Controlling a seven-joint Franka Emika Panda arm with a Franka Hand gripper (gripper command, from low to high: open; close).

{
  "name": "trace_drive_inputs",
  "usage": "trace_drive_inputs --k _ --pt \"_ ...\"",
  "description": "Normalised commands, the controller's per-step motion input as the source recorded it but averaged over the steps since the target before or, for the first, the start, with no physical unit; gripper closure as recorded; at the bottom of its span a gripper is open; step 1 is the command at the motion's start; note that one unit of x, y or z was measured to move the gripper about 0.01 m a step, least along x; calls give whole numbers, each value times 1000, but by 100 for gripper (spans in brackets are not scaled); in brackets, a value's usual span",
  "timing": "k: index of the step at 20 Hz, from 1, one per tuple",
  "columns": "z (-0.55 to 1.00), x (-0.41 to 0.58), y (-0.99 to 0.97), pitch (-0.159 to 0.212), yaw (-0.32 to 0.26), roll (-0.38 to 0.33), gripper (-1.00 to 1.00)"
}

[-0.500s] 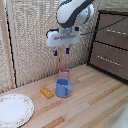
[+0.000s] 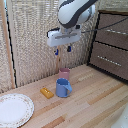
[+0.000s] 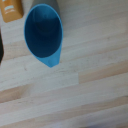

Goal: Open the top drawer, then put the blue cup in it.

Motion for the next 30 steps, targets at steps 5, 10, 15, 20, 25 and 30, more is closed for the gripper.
trace_drive_inputs --k 5,10,15,20,25,30 --pt "252 -75 -86 -33 71 -322 -100" --pt "66 -112 -169 -3 77 -369 -100" --pt "0 -165 -198 -5 101 -375 -100" --pt "-1 -187 -171 -27 153 -375 -100" --pt "-74 -123 -174 -2 136 -375 -100" --pt "-110 -53 -181 -6 120 -375 -100"
